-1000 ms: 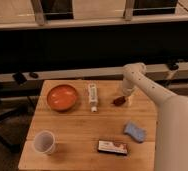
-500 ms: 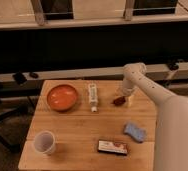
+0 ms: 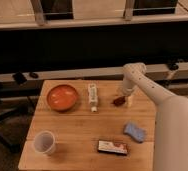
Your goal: Place the pepper in the ceramic bowl
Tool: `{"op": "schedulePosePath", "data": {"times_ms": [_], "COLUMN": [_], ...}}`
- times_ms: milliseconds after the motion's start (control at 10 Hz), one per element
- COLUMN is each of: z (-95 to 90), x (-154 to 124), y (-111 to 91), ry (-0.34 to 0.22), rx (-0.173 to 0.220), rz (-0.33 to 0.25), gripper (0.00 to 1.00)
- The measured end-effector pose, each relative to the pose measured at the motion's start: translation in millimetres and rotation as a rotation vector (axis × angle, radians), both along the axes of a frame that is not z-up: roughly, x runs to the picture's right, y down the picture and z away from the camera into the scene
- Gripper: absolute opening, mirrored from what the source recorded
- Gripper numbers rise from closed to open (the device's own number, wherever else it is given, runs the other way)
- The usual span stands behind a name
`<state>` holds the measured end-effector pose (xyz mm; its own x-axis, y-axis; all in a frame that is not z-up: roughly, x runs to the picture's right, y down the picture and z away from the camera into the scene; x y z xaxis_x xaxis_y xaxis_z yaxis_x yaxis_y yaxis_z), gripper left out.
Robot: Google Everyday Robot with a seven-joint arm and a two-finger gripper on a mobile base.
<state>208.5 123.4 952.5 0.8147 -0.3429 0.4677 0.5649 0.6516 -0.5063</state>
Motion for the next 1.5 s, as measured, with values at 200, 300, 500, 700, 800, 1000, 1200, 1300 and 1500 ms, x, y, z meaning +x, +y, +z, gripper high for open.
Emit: {"op": "schedulePosePath", "data": {"times_ms": [200, 300, 500, 700, 800, 1000, 1200, 1300, 1500], "z": [-0.6, -0.7, -2.6, -5.3, -7.2, -8.0, -8.2, -10.4, -25.2], "x": [0, 0, 0, 1, 1, 1, 1, -3, -27], "y": [1, 1, -1, -4, -5, -6, -6, -7, -22], "ry": [-0.004, -0.004, -0.002, -0.001, -0.002, -0.003, -0.003, -0.002, -0.003], "rx": [-0.005, -0.005, -0.005, -0.006, -0.006, -0.007, -0.005, -0.001, 0.012], "rz": [-0.001, -0.001, 0.001, 0.0, -0.001, -0.002, -0.002, -0.006, -0.03], "gripper": [0.66, 0.62, 0.61, 0.61, 0.55, 0.52, 0.32, 0.23, 0.04]}}
